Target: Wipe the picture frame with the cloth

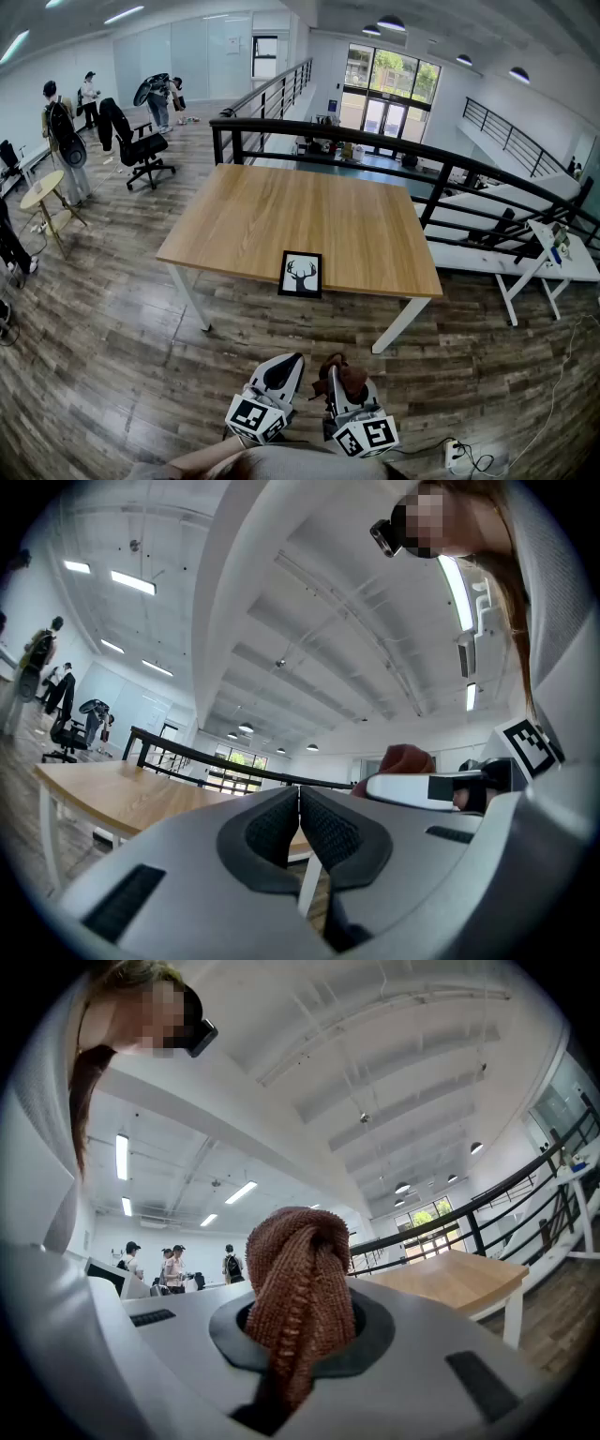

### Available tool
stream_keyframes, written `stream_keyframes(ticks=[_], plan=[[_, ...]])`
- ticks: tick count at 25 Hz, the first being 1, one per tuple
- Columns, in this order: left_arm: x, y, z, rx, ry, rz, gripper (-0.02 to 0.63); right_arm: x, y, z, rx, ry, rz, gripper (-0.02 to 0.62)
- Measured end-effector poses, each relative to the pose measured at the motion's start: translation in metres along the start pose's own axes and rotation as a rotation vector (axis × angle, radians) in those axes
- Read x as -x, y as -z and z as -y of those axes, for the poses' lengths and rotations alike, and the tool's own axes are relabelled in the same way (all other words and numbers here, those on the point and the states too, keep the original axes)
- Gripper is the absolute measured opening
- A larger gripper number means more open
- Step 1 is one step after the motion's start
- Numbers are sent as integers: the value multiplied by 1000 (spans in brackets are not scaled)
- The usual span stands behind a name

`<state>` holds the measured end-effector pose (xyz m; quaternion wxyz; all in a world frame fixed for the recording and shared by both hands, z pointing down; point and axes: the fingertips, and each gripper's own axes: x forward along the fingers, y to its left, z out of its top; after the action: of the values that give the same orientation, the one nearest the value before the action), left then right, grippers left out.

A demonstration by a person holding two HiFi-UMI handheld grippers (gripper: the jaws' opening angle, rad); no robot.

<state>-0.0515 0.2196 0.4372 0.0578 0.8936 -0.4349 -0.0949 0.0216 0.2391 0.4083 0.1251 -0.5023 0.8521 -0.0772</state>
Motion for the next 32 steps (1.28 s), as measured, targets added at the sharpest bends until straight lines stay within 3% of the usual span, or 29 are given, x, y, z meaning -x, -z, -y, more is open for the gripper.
stream_keyframes(ticks=[13,21,32], plan=[[-5,13,-3,13,-44,-4,9,-4,11,8,-18,-59,-22,45],[-52,9,-51,33,-41,17,9,-60,16,32,7,-53,-29,46],[-143,-18,-155,50,-11,18,9,-192,17,60,21,-38,-42,44]])
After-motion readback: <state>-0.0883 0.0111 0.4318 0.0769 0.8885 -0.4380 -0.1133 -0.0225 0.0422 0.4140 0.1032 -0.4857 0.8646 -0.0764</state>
